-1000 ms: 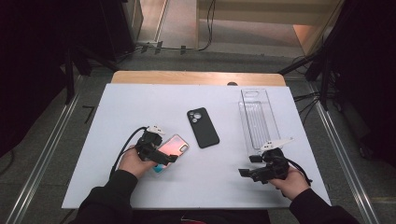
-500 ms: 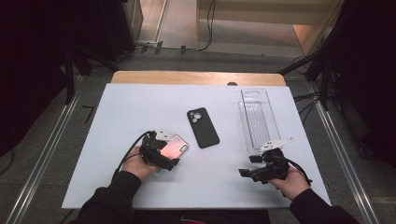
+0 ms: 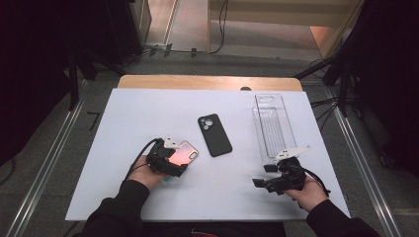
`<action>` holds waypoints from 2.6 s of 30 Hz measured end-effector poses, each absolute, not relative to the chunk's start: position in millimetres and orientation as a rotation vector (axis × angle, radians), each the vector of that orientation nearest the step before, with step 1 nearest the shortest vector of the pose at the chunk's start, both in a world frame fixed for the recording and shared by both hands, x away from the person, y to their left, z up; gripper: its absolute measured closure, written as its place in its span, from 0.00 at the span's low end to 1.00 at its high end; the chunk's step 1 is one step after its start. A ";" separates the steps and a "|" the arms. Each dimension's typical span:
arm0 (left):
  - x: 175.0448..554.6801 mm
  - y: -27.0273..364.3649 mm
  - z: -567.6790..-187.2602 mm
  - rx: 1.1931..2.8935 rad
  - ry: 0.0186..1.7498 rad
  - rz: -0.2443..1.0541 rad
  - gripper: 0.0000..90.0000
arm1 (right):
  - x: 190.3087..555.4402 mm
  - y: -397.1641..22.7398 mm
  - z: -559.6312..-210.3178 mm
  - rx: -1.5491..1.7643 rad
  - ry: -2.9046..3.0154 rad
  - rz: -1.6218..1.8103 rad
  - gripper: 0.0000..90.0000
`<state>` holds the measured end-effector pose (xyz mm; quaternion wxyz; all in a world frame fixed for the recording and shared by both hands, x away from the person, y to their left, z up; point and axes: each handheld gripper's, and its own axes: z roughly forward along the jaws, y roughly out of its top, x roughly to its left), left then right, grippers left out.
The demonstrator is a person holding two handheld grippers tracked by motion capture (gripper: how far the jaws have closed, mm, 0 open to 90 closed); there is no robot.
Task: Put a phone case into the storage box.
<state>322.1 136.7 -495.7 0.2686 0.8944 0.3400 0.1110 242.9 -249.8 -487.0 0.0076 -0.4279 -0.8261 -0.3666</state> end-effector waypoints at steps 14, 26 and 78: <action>328.1 147.9 -479.9 2.314 0.984 0.152 0.19 | 242.7 -249.7 -486.6 -1.332 -2.584 -1.149 0.22; 316.4 143.9 -463.2 2.274 0.908 0.081 0.19 | 242.6 -249.3 -485.2 -1.331 -2.574 -1.157 0.22; 291.0 107.8 -465.8 1.877 0.953 0.243 0.19 | 284.9 -171.0 -425.7 -1.437 -2.391 -1.347 0.23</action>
